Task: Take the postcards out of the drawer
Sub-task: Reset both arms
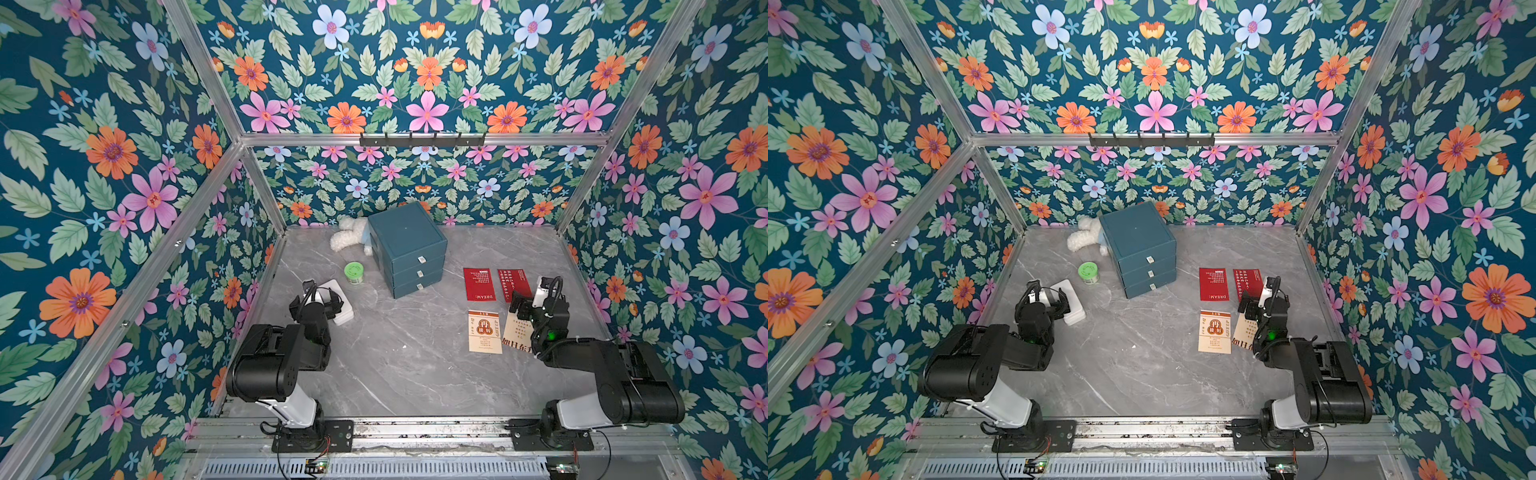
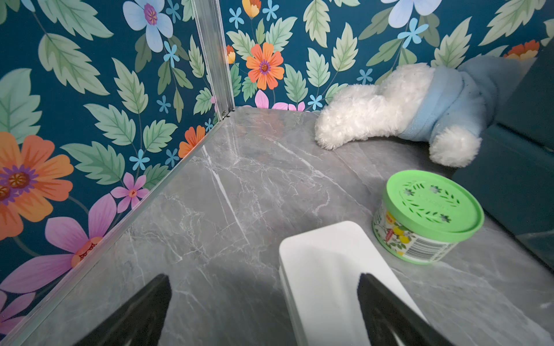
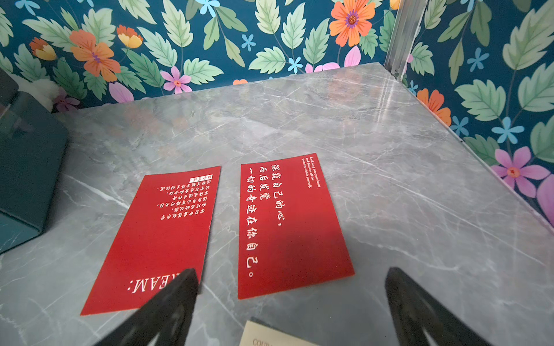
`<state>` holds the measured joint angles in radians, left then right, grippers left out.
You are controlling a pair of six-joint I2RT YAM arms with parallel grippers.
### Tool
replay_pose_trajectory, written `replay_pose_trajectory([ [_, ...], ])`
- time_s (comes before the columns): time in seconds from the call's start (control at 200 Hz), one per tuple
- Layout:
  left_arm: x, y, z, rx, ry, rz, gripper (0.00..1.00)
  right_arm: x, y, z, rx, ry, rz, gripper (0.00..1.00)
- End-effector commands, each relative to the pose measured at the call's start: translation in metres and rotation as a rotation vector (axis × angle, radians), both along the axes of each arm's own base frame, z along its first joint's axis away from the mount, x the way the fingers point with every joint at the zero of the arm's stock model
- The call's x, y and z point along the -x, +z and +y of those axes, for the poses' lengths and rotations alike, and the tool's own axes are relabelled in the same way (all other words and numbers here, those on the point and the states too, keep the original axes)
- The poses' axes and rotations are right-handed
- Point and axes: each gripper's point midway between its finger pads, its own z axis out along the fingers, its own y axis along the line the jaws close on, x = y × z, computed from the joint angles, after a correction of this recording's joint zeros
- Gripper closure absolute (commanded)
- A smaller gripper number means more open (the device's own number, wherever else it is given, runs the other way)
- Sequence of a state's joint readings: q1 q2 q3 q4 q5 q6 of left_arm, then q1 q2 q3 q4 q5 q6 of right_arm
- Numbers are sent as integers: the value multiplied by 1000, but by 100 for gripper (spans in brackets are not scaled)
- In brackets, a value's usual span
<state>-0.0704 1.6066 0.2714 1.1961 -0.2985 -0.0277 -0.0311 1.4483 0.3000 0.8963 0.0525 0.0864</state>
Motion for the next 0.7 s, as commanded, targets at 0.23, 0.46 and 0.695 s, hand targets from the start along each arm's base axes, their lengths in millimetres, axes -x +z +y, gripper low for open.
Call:
replay_pose_trajectory([
  [0.23, -3, 14, 0, -4, 1, -56, 0, -3, 6, 1, 17, 13, -24, 1],
  [0.46, -3, 14, 0, -4, 1, -57, 0, -3, 7, 1, 16, 14, -25, 1],
  [0.695, -4, 13, -1, 0, -7, -53, 100, -3, 7, 1, 16, 14, -26, 1],
])
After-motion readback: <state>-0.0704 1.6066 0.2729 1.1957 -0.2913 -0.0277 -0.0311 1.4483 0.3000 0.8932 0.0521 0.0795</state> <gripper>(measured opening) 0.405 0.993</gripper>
